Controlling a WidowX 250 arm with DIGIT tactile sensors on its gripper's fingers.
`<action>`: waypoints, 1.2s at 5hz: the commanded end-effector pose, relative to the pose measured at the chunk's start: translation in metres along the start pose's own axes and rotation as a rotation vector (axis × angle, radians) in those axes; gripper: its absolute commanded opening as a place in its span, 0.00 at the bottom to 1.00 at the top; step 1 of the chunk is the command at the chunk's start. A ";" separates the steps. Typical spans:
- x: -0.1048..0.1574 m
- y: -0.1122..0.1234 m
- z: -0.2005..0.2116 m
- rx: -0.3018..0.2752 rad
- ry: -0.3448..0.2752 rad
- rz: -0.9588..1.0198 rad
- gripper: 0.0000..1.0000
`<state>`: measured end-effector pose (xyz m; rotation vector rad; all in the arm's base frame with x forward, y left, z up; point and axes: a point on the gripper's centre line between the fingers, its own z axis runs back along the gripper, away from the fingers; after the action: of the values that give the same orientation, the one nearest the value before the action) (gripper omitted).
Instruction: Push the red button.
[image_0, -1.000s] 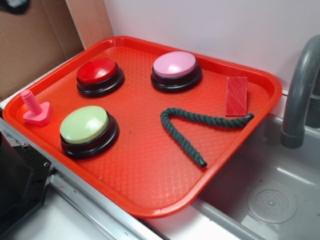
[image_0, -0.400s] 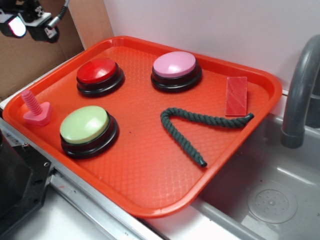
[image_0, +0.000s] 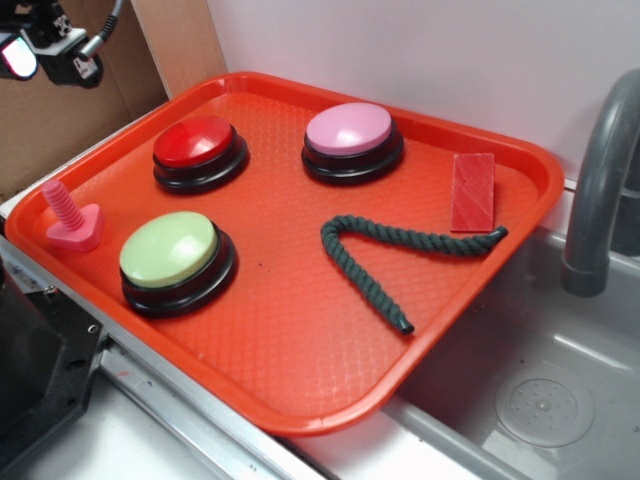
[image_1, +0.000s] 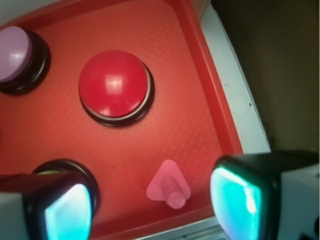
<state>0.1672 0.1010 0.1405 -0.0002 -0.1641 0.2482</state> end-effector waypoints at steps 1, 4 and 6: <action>0.071 0.020 -0.044 0.022 0.052 -0.162 1.00; 0.108 -0.027 -0.048 0.158 0.003 -0.041 1.00; 0.099 -0.039 -0.087 0.123 -0.051 0.414 1.00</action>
<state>0.2781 0.0790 0.0589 0.1048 -0.1575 0.6427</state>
